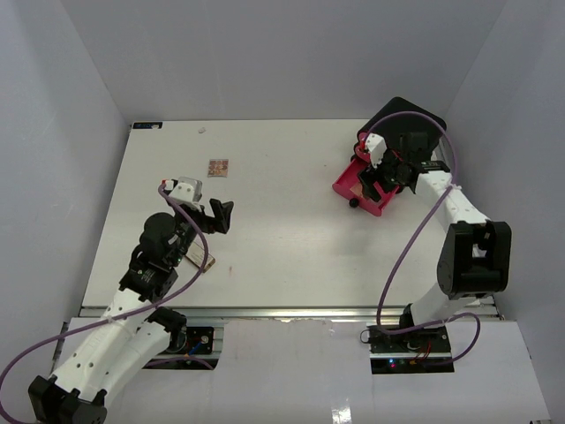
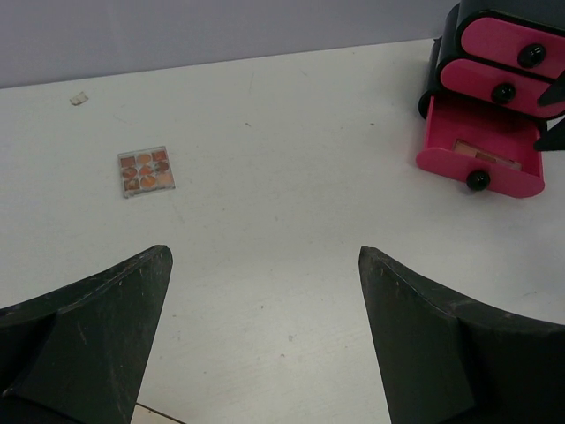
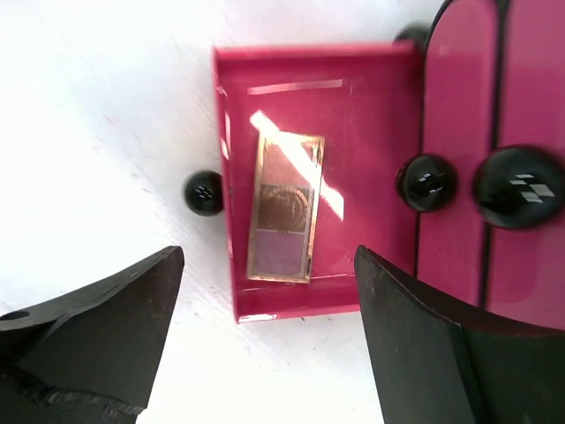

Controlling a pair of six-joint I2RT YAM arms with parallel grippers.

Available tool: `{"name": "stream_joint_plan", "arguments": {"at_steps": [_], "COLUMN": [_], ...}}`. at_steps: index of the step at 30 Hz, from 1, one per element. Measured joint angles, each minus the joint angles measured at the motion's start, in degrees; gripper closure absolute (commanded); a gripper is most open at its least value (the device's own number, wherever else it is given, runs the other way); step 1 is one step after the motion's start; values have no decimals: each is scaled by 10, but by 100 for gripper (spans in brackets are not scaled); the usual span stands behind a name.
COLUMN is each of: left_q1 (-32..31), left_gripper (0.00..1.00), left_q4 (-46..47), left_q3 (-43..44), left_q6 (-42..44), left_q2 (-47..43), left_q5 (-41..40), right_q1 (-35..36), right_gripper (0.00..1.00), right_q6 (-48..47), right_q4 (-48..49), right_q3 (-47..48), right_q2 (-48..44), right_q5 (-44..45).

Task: Organize the makeup

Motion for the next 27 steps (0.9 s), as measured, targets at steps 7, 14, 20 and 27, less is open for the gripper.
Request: {"name": "stream_joint_plan", "arguments": {"at_steps": [7,14,20,27], "left_q1": [0,2,49,152], "left_gripper": [2,2,2,2], "left_q4": [-93,-259,-376,-404], "left_q3": [68,96,94,60], "left_q6": [-118,-290,-415,-459], "left_q2": [97,122,147,262], "left_q5": [34,33,-33,-36], "right_q1": [0,-2,-11,-29], "right_gripper": [10,10,10,10], "right_q6": [73,112,115,121], "right_q4": [11,-12,-22,-17], "right_q3": [-65,-152,-165,-173], "right_q2": [-189,-232,-249,-265], "right_q5": [-173,-307,-317,-318]}}
